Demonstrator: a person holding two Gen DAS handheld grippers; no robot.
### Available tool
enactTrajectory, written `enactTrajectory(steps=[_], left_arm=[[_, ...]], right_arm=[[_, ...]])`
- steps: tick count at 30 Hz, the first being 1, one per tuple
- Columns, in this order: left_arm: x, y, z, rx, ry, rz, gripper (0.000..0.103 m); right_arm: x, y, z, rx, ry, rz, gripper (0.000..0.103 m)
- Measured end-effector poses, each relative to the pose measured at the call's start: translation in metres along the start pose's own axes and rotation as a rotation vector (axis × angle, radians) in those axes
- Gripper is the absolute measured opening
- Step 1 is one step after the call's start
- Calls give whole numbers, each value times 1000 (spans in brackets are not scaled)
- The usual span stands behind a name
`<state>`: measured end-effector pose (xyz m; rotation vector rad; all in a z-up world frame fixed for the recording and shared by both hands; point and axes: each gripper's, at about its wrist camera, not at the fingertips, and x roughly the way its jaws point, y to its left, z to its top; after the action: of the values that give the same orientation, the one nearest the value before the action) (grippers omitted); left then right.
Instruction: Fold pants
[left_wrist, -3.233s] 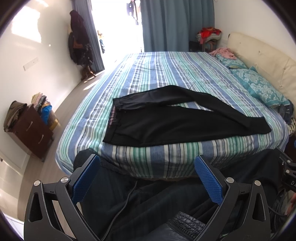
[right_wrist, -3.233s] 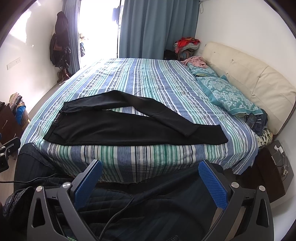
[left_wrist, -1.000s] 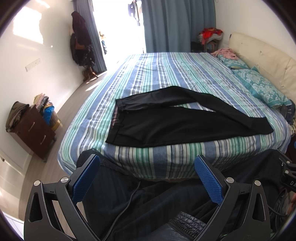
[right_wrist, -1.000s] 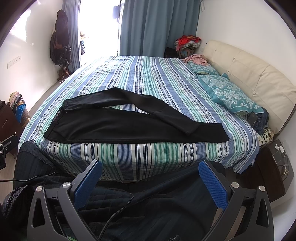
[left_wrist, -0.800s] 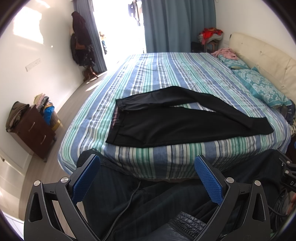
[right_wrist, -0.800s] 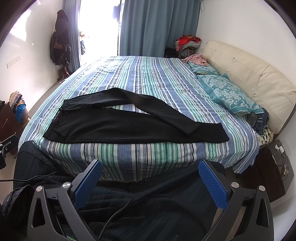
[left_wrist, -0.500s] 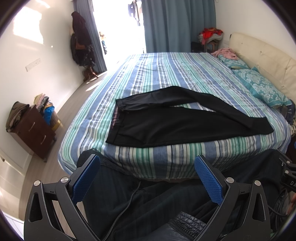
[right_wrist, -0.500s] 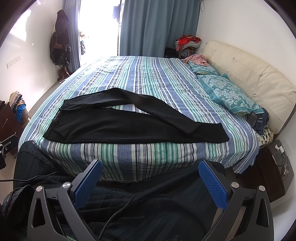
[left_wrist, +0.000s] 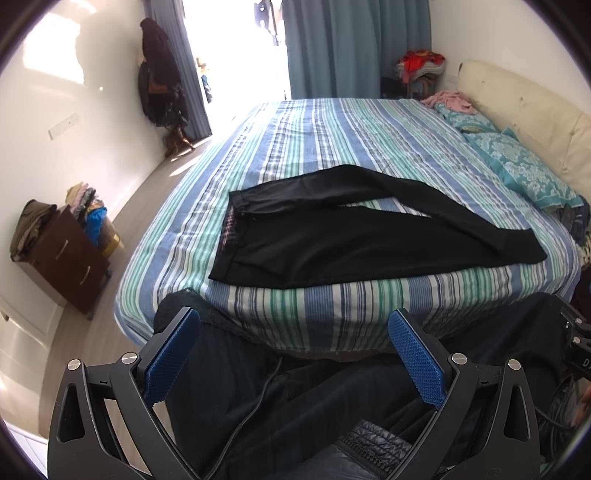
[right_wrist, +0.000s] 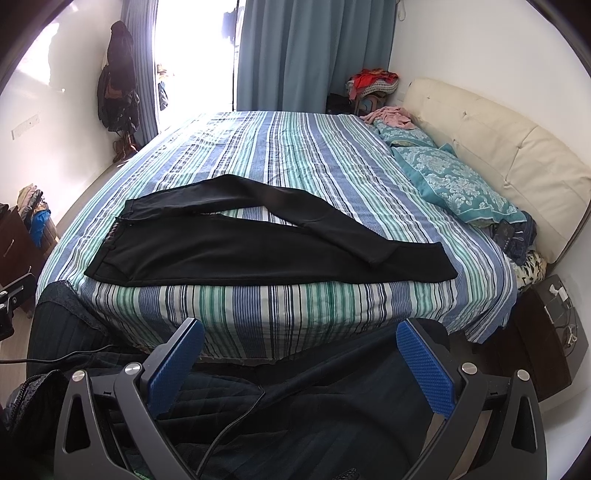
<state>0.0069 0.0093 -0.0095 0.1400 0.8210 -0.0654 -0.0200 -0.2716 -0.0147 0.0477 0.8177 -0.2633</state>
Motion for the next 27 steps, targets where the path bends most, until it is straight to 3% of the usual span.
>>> enactTrajectory(steps=[27], left_arm=[[6, -7, -2, 20, 25, 3, 102]], right_arm=[[2, 5, 0, -8, 3, 11, 103]])
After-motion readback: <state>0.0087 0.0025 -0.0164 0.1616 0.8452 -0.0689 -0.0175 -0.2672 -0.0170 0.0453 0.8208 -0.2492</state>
